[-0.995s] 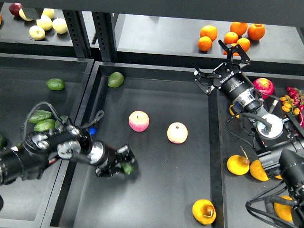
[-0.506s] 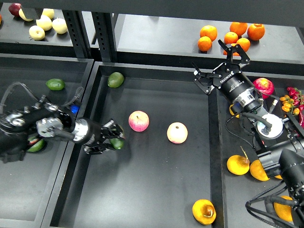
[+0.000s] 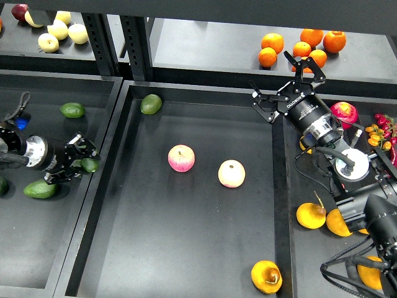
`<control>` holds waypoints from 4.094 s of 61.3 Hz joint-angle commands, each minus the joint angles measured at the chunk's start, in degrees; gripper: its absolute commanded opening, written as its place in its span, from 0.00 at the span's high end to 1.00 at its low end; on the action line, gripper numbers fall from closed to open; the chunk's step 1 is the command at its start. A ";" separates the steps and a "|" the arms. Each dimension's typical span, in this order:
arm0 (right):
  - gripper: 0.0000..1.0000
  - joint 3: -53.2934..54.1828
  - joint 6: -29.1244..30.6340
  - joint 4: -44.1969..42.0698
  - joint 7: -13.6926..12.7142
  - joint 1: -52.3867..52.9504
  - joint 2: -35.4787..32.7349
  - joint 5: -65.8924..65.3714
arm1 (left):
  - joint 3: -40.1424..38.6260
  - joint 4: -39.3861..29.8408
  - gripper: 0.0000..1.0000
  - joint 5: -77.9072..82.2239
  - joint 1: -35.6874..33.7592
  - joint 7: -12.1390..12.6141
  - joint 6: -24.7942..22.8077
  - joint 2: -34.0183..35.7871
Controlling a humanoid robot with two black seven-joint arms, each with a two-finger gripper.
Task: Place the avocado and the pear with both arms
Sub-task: 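Carry the avocado with the left gripper into the bin of avocados, then lower the avocado among the other avocados and open the left gripper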
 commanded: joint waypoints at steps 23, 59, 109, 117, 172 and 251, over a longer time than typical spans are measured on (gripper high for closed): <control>0.00 -0.09 0.00 0.00 -0.09 0.00 0.00 0.00 | -0.94 2.29 0.89 0.57 1.29 0.00 0.00 2.76; 0.00 -0.17 0.00 0.09 0.00 -0.09 0.00 0.00 | -1.21 9.76 0.88 0.48 3.05 0.00 0.00 3.90; 0.00 -1.23 0.00 0.09 0.00 -0.09 0.00 0.00 | -1.91 19.87 0.85 0.04 7.89 0.00 0.00 2.84; 0.00 -1.23 0.00 0.09 0.00 -0.09 0.00 0.00 | -1.91 21.27 0.85 0.04 8.33 0.00 0.00 2.49; 0.00 -1.32 0.00 0.09 0.00 -0.17 0.00 0.00 | -0.94 25.93 0.82 0.13 10.88 0.00 0.00 -1.81; 0.00 -1.23 0.00 0.44 -0.09 -0.26 0.00 0.00 | 0.38 27.69 0.54 0.13 12.72 0.00 0.00 -6.21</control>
